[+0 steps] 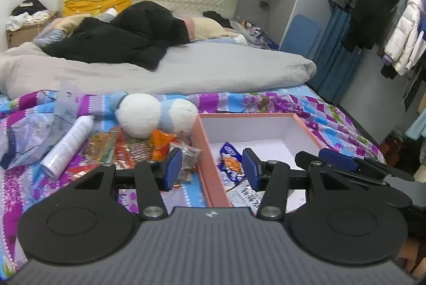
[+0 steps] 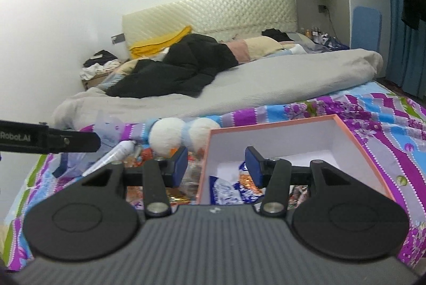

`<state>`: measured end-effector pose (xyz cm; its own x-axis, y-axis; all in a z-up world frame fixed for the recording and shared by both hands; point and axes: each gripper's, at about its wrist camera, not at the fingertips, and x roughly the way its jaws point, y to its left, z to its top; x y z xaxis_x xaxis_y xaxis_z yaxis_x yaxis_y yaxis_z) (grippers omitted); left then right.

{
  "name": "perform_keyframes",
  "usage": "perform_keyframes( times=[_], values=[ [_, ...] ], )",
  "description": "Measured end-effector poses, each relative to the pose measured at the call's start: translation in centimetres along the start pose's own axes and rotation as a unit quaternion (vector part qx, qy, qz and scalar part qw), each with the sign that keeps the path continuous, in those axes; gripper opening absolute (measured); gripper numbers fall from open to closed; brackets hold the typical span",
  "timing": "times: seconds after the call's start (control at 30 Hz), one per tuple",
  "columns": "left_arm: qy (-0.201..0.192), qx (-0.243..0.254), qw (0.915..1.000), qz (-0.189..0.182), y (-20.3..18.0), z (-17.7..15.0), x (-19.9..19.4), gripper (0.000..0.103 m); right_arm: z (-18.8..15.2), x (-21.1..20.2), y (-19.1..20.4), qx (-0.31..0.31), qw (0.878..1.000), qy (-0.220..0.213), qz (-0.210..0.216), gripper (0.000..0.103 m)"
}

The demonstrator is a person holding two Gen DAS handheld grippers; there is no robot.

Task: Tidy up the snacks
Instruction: 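Withdraw both tools from the box back toward the snack pile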

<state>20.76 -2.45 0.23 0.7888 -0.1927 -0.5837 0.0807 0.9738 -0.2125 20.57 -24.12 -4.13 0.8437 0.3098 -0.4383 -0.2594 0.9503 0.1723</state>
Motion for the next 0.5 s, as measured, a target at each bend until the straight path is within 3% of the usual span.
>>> perform_keyframes(
  times=[0.5],
  values=[
    [0.001,-0.032,0.9994,0.014,3.9,-5.5,-4.5,0.056,-3.9,-1.6,4.8,-0.01,0.999,0.02,0.026,0.051]
  ],
)
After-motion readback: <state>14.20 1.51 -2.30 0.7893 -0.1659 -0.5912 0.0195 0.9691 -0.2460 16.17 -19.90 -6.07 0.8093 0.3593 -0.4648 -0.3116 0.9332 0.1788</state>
